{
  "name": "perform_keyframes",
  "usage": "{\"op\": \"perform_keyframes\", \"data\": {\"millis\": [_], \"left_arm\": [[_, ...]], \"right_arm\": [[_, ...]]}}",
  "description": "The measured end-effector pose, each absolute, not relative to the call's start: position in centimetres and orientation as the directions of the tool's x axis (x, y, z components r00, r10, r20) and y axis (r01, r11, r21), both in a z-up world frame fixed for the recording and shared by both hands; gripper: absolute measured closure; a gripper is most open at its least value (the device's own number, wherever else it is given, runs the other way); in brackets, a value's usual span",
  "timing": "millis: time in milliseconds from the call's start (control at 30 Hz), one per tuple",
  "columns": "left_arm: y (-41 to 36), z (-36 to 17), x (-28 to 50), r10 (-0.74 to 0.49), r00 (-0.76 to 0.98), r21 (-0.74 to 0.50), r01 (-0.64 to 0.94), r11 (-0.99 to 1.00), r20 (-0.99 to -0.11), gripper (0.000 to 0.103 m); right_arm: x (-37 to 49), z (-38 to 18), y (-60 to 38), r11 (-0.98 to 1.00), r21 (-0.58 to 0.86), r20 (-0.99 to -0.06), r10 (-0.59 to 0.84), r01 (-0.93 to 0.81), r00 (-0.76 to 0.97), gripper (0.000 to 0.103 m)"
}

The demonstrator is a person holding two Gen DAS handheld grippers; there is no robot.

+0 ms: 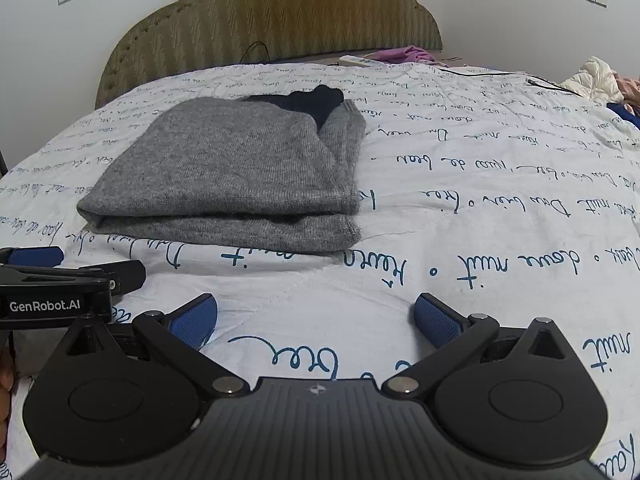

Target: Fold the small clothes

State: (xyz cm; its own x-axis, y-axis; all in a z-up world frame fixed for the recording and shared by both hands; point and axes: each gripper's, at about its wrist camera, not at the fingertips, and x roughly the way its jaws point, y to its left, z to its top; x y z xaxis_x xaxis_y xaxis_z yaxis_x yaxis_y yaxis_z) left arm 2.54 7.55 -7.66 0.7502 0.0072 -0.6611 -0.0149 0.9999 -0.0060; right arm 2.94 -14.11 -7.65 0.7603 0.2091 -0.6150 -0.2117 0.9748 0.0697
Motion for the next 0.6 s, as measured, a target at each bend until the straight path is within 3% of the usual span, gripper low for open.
{"op": "perform_keyframes", "data": {"millis": [600], "left_arm": [[7.55, -7.65, 2.47, 0.005, 0.751, -0.008, -0.014, 1.0, -0.661, 0.0]], "right_arm": [[2.8, -7.62, -13.82, 0.976, 0.049, -0.616, 0.196, -0.212, 0.763, 0.002]]}}
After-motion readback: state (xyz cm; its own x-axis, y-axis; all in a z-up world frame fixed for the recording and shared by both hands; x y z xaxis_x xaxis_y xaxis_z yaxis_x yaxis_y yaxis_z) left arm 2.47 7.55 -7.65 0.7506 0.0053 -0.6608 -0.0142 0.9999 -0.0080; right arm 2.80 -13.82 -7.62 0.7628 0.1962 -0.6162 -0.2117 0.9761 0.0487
